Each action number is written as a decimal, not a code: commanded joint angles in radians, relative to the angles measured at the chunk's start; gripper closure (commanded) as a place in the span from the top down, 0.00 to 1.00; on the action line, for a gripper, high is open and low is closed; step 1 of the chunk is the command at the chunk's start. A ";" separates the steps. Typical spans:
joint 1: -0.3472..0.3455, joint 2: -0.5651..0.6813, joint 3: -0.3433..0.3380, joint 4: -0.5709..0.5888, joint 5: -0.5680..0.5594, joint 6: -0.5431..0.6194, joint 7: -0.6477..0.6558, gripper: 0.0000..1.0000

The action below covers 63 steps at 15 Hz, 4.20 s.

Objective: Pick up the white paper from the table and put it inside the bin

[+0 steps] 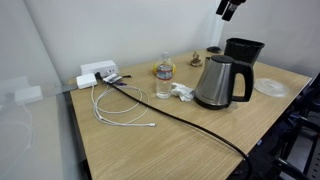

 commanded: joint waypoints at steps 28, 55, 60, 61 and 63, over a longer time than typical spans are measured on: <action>-0.086 0.692 0.124 0.143 -0.306 0.516 0.205 1.00; 0.054 0.485 -0.003 0.037 -1.039 0.606 0.468 1.00; 0.071 0.477 0.006 0.000 -1.147 0.570 0.611 1.00; 0.079 0.483 0.006 0.000 -1.159 0.567 0.650 1.00; 0.096 0.494 0.007 0.006 -1.189 0.559 0.727 1.00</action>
